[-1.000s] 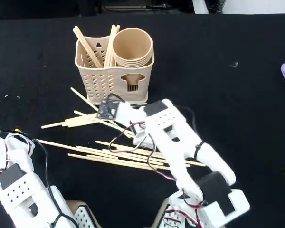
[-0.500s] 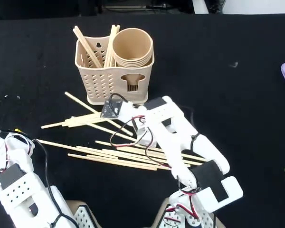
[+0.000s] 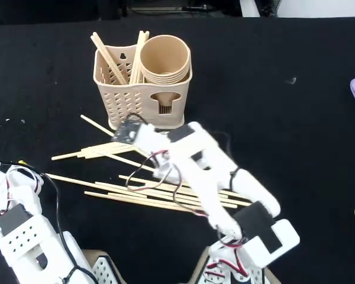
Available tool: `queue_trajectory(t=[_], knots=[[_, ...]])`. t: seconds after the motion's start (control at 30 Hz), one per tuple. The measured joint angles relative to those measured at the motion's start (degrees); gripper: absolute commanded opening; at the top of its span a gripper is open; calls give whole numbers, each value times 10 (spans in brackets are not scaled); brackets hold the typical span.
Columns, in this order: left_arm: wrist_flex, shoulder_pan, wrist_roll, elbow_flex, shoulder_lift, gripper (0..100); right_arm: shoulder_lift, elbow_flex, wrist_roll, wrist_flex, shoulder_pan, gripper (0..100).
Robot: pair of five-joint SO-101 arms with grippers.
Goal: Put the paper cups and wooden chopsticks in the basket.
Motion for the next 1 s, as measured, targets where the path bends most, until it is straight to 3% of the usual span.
queue_trajectory(t=[0.2,0.53,0.6,0.7,1.0], knots=[[0,0,0,0,0,148,4,0,-47,-60,-64,208],[0,0,0,0,0,148,143,-86,-50,-74,-68,204],[0,0,0,0,0,148,150,-94,-50,-74,-68,163],[0,0,0,0,0,148,151,-96,-51,-74,-67,7],[0,0,0,0,0,148,152,-107,-51,-65,-66,11]])
